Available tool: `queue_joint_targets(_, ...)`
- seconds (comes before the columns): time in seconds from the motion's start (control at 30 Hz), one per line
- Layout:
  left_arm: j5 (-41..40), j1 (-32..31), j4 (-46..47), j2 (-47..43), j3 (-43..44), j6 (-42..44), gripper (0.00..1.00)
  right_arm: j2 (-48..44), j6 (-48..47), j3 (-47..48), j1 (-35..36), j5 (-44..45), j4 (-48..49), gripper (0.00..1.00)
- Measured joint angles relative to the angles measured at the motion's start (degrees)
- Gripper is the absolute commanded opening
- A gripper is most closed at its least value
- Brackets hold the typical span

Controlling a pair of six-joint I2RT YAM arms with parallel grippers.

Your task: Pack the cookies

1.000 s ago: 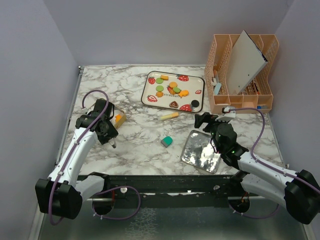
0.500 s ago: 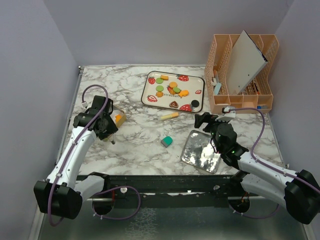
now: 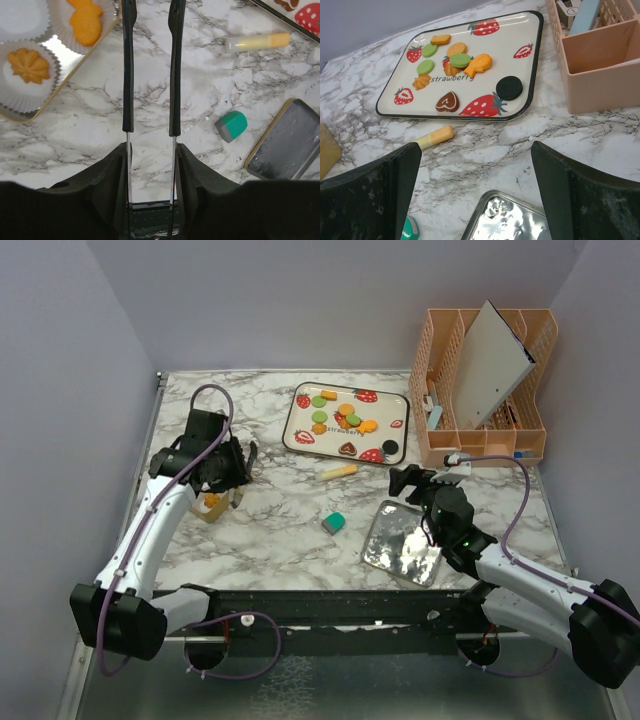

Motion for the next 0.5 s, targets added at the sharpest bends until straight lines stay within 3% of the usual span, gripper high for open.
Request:
queue_joint_targets(0.33,1.3,-11.5,4.2,14.0,9.2,4.5,0.42,0.0,0.0,0.0,0.0,0.0,0.0,1.00)
queue_joint_targets(0.5,0.7,-13.1,5.5,23.4,15.8,6.7,0.43,0.0,0.0,0.0,0.0,0.0,0.0,1.00)
